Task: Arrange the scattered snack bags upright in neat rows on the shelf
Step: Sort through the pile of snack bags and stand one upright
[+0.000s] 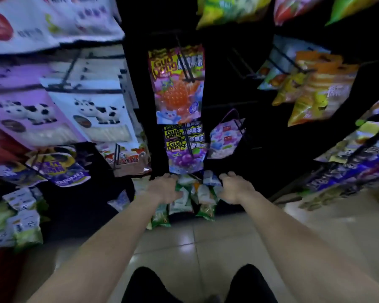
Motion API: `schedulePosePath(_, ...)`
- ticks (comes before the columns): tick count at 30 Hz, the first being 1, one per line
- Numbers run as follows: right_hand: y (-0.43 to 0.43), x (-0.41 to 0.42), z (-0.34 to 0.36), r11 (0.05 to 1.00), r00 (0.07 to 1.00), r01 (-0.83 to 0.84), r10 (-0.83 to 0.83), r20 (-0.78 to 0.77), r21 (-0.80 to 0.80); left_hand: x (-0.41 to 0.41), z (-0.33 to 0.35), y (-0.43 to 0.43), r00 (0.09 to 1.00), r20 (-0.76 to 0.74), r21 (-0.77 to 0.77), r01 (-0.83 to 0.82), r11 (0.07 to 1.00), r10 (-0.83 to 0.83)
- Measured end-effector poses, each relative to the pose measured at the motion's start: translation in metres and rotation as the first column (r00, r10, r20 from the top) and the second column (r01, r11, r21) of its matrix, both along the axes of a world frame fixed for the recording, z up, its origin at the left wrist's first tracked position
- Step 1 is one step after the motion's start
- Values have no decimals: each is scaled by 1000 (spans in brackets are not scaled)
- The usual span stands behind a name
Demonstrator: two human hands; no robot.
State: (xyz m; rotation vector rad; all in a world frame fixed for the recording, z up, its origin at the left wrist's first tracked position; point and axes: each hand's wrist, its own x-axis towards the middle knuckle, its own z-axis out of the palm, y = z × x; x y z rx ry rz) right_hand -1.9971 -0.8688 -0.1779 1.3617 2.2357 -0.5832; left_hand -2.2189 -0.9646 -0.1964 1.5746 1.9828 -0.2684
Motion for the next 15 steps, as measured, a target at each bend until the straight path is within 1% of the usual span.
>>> schedulePosePath(1, 6, 3, -25, 1000, 1000, -28, 28, 11, 5, 3, -23, 6, 999, -33, -8, 4, 1000, -5)
schedulePosePath(3, 24, 6, -89, 999, 999, -34, 34, 22, 3, 9, -86, 25, 999, -54, -32, -8, 999, 6)
schedulePosePath(7, 59, 2, -212, 997, 998, -56, 56, 2, 49, 13, -213, 57, 995, -103, -8, 9, 1000, -9)
schedulePosePath(10, 75, 7, -301, 992, 997, -73, 72, 10, 107, 18, -298, 70, 986, -169, 26, 20, 999, -15)
schedulePosePath(13, 72, 18, -363, 981, 997, -81, 80, 13, 177, 25, -357, 68, 979, -204, 33, 19, 999, -12)
schedulePosePath(15, 63, 29, -386, 976, 997, -76, 77, 4, 203, 32, -381, 55, 977, -212, 65, 14, 998, 0)
